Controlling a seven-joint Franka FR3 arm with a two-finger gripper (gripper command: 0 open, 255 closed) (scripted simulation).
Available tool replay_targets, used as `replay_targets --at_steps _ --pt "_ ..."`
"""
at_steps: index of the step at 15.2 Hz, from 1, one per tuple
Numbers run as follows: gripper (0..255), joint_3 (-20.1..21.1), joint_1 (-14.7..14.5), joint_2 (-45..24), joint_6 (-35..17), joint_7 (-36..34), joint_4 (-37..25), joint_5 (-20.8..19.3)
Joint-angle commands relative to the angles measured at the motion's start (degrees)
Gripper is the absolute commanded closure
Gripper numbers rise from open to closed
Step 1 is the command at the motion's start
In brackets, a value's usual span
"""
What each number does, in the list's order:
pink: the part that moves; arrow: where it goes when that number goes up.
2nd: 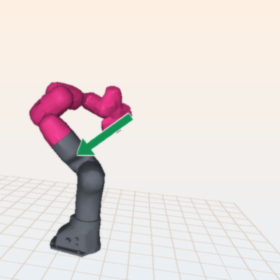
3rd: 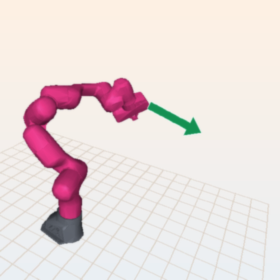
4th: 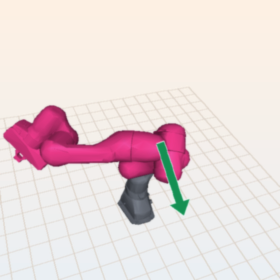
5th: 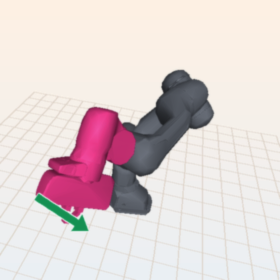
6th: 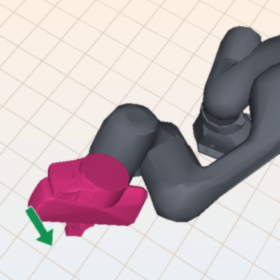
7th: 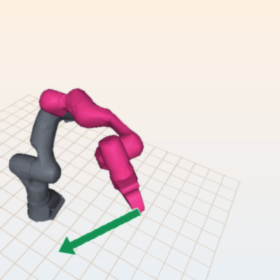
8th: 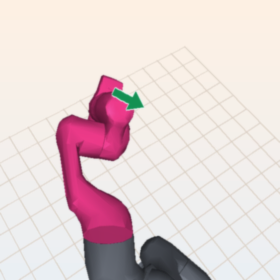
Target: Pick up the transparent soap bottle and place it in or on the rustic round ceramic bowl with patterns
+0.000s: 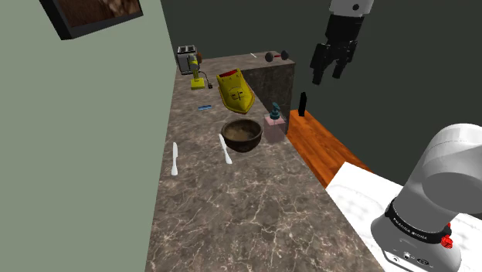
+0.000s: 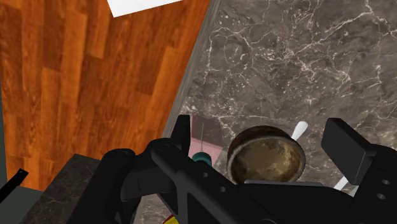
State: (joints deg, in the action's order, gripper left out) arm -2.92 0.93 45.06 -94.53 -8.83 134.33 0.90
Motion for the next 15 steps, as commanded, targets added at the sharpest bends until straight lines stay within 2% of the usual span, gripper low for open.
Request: replay_targets --at_steps 1,8,15 --pt "0 0.0 0.0 0.0 0.0 0.0 0.0 0.0" --pt "0 -2.6 0.2 -12.1 -12.0 3.4 -0.5 -1.2" --pt "0 -5.0 0.1 -26.2 -21.9 6.9 -4.9 -1.1"
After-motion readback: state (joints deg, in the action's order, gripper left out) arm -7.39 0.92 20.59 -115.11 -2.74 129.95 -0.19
